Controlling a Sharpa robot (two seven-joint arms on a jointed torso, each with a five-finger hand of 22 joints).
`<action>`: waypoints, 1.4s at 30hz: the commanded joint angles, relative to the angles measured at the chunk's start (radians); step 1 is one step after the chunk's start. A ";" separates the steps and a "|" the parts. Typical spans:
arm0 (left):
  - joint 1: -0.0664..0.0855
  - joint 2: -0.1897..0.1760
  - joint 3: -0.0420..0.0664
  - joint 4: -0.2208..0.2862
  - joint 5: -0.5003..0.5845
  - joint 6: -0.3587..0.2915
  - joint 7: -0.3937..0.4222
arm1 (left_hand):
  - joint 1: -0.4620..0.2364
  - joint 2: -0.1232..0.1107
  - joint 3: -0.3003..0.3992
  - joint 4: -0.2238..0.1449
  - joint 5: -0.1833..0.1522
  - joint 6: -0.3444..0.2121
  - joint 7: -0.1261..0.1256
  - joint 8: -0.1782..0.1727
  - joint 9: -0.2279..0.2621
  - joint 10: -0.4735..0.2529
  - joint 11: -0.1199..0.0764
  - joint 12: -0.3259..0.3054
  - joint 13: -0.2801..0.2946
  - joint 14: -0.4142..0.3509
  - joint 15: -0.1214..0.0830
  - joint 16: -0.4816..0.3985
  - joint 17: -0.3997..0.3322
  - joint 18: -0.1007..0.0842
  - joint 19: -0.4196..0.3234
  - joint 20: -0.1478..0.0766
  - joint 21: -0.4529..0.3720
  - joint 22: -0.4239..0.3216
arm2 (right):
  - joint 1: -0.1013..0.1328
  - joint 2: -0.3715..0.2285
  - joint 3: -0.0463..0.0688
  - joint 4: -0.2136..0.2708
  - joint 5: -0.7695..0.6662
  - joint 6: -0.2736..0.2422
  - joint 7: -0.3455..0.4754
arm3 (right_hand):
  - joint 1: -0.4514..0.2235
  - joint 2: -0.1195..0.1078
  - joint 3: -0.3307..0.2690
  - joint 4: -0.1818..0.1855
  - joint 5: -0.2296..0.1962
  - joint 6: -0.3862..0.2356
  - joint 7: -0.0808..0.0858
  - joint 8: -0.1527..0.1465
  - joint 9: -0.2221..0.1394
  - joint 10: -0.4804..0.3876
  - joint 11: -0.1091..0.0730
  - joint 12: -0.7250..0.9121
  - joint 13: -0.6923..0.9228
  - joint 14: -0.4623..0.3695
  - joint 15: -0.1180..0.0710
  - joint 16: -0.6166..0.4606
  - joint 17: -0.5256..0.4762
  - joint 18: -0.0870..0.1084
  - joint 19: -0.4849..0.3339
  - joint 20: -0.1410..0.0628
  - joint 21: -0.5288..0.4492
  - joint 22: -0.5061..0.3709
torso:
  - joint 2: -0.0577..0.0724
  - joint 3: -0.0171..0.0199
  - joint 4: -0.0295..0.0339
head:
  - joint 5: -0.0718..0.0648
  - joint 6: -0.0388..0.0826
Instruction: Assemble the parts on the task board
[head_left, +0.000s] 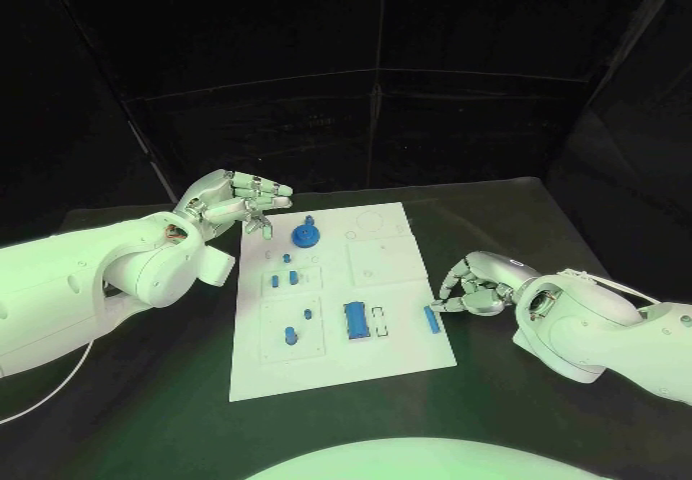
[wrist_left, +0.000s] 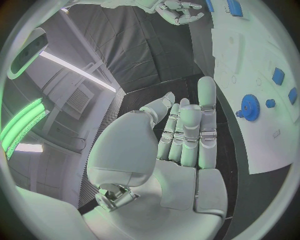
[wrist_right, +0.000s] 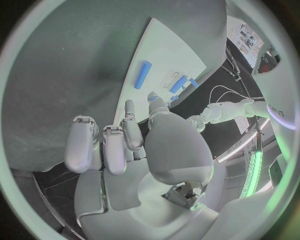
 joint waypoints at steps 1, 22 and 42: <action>0.001 -0.001 0.000 0.000 0.001 0.006 0.013 | -0.003 0.006 0.001 0.005 0.005 -0.005 0.000 -0.001 -0.001 -0.005 -0.001 0.002 0.001 -0.009 0.001 0.006 0.000 0.012 -0.004 0.001 -0.004 -0.001 | -0.001 0.008 0.000 -0.004 -0.040 0.045 -0.036 | -0.005 0.002 -0.006 -0.002 0.006 0.008 -0.002 -0.004 -0.002 -0.001 -0.007 -0.003 -0.001 0.064 0.000 -0.006 0.069 -0.011 -0.003 0.006 -0.003 -0.001 | 0.002 -0.0005 0.0013 | 0.001 -0.001; 0.000 -0.001 -0.006 -0.001 0.001 0.007 0.011 | -0.003 0.006 0.001 0.005 0.005 -0.005 0.000 -0.001 -0.001 -0.005 -0.001 0.002 0.001 -0.009 0.001 0.006 0.000 0.012 -0.004 0.001 -0.004 -0.001 | -0.009 0.048 0.000 -0.014 -0.098 0.117 -0.077 | 0.029 0.013 -0.011 -0.021 0.011 0.026 -0.007 -0.001 0.000 0.000 -0.012 -0.004 0.001 0.064 -0.005 -0.007 0.068 -0.012 -0.002 0.002 -0.002 0.003 | 0.001 -0.0019 0.0019 | 0.005 0.000; 0.000 -0.006 -0.008 0.004 0.001 0.010 0.007 | -0.002 0.007 0.001 0.006 0.005 -0.005 0.001 0.000 0.000 -0.006 -0.001 0.005 0.002 -0.009 0.001 0.007 -0.002 0.012 -0.004 0.001 -0.004 -0.001 | -0.029 0.091 0.000 -0.030 -0.222 0.209 -0.133 | 0.091 0.029 0.005 -0.065 -0.042 0.032 -0.010 -0.006 -0.002 -0.005 -0.015 -0.012 -0.004 0.063 -0.008 -0.011 0.065 -0.012 -0.002 -0.001 -0.005 0.002 | 0.000 -0.0022 -0.0005 | 0.022 0.004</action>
